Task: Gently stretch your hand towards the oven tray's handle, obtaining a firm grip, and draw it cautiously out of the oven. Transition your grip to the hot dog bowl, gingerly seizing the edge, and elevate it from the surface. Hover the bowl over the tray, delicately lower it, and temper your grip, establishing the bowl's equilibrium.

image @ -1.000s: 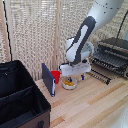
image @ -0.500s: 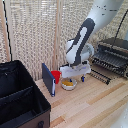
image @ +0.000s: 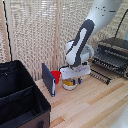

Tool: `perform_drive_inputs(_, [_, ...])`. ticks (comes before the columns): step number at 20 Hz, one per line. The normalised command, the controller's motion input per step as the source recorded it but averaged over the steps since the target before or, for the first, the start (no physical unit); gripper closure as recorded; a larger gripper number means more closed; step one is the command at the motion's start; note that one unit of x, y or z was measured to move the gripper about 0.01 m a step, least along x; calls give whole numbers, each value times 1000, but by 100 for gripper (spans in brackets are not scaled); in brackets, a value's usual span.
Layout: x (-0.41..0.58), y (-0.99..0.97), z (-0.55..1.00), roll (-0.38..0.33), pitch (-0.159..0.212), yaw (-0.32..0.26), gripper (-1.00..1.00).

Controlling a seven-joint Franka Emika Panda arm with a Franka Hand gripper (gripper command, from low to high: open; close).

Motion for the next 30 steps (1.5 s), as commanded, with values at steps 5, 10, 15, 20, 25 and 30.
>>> perform_drive_inputs(5, [13, 36, -11, 0, -151, -29, 100])
perform_drive_inputs(10, [4, 49, 556, 3, -90, -1, 100])
perform_drive_inputs(15, [0, 4, 931, -30, 41, 24, 100])
perform_drive_inputs(20, [62, 0, 885, -65, 86, 6, 100])
perform_drive_inputs(25, [283, 0, 861, -58, 82, 0, 100])
perform_drive_inputs(30, [444, -41, 807, -32, 12, -97, 100])
